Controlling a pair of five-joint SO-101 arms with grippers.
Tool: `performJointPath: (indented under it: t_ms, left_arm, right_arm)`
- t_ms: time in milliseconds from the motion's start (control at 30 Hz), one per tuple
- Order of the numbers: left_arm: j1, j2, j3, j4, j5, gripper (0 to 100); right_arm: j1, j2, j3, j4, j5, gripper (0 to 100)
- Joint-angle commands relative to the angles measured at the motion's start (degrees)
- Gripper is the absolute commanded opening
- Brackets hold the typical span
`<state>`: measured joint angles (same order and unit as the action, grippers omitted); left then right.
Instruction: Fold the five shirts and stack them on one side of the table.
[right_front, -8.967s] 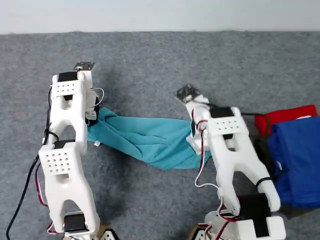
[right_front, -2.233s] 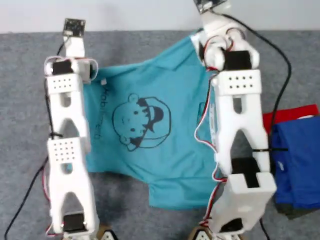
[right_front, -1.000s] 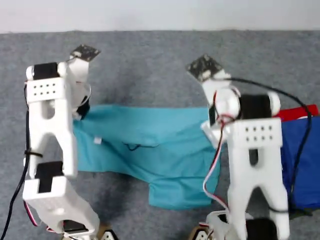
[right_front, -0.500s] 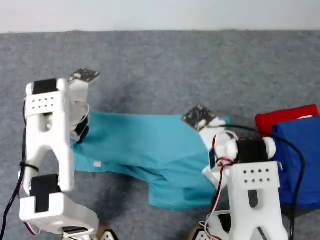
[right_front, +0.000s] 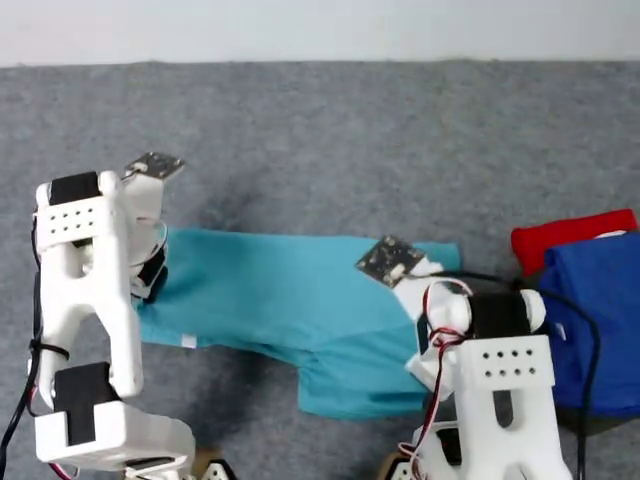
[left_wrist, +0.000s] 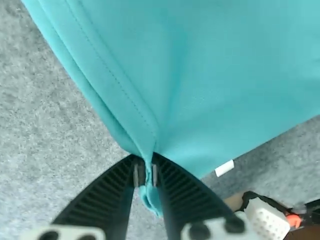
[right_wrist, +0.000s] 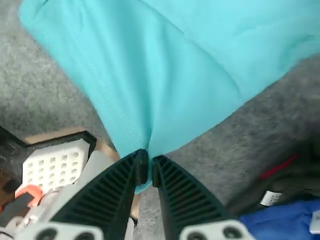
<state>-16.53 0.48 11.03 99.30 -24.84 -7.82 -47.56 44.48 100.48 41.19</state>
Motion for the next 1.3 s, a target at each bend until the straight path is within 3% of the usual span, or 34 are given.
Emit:
performJointPath:
  t_ms: [0,200,500,700,867,1100,1267]
  left_arm:
    - [-0.5,-2.6,0.5,1.4,-1.7,1]
    - [-0.5,-3.0,4.4,1.4,-1.6,1]
    - [-0.5,-2.5,5.2,1.1,-1.9,1]
    - [-0.5,-2.5,5.1,1.1,-1.9,1]
    - [-0.5,-2.5,5.0,0.5,-1.7,10]
    - [-6.4,-2.4,5.1,-10.5,-1.8,11]
    - [-10.1,-2.4,5.0,-13.8,-1.9,11]
  right_arm:
    - [0.5,-0.8,2.0,2.6,3.5,1.0]
    - [-0.5,-1.0,3.3,2.6,4.7,1.0]
    - [-10.2,-0.6,3.5,2.5,4.8,1.0]
    - [-10.2,-0.6,3.5,2.5,4.7,2.3]
    - [-10.1,-0.6,3.5,2.5,4.5,13.7]
    - [-9.5,-0.8,2.8,2.3,3.3,14.1]
    - [-2.0,-0.9,-5.2,2.3,1.9,14.3]
